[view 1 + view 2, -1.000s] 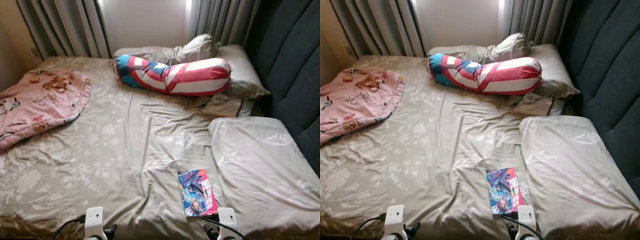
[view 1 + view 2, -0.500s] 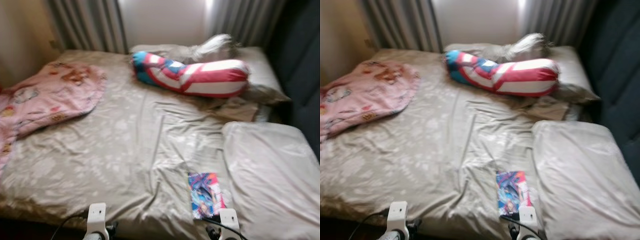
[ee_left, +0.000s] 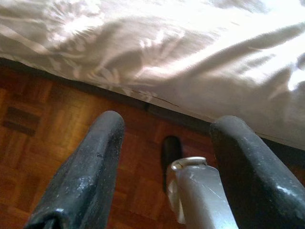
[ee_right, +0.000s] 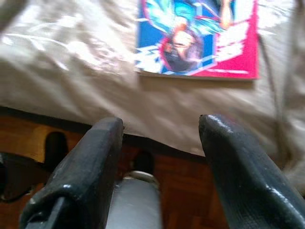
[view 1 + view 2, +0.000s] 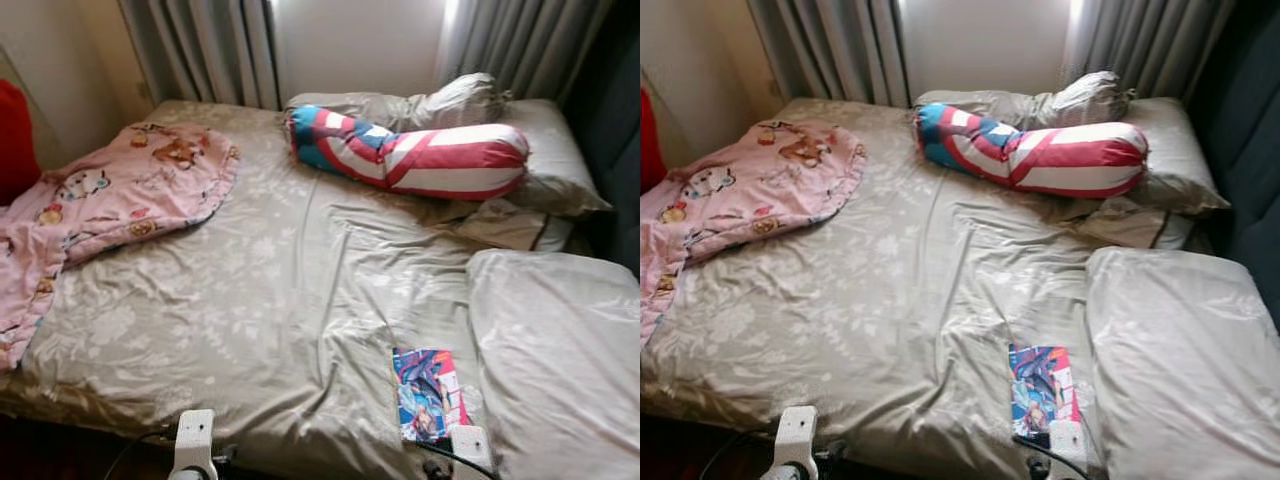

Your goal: Clean up the room

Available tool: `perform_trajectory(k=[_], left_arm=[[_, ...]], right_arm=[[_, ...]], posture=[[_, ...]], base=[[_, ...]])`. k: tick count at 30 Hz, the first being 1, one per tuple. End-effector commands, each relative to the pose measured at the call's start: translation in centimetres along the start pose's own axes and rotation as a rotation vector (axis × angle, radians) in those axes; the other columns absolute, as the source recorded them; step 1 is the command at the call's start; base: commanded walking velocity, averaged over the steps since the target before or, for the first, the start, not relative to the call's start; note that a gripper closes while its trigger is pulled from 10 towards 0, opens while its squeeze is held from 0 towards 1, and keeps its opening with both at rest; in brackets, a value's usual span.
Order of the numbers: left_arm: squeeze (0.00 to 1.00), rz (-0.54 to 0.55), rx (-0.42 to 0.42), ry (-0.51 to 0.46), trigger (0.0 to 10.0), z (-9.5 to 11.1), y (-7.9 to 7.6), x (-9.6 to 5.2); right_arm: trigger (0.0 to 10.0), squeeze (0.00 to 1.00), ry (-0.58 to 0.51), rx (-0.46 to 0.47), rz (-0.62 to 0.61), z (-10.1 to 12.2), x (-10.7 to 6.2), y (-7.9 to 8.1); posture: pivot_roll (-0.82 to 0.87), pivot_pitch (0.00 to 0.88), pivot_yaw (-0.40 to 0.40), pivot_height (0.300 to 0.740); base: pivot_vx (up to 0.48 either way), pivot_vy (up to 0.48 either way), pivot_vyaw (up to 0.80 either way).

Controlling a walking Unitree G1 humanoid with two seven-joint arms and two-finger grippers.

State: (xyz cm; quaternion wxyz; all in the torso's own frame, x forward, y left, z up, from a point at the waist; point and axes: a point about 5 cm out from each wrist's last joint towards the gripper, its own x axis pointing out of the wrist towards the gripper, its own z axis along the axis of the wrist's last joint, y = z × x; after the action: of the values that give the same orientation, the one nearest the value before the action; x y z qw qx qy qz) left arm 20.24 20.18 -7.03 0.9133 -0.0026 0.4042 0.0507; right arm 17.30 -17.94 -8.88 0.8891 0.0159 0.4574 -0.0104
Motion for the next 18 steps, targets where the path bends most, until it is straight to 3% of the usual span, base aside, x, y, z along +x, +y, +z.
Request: perform_trajectory(k=[1, 5, 18], left_arm=[[0.00, 0.000, 0.008, 0.024, 10.0, -0.5, 0.1, -0.1], [0.00, -0.001, 0.008, 0.024, 10.0, -0.5, 0.1, -0.1], [0.00, 0.000, 0.005, 0.021, 10.0, -0.4, 0.2, -0.1]], right_arm=[[10.0, 0.00, -0.002, -0.007, 0.004, 0.0, 0.0, 0.2], [10.0, 0.00, 0.000, 0.005, 0.006, 0.0, 0.1, 0.5], [10.0, 0.00, -0.001, 0.029, 0.020, -0.1, 0.1, 1.3]], posture=[[-0.07, 0.039, -0.023, 0.740], [-0.07, 0.039, -0.023, 0.740], [-0.07, 0.041, -0.026, 0.740]], base=[[0.000, 0.285, 0.80], [0.000, 0.288, 0.73], [0.000, 0.296, 0.00]])
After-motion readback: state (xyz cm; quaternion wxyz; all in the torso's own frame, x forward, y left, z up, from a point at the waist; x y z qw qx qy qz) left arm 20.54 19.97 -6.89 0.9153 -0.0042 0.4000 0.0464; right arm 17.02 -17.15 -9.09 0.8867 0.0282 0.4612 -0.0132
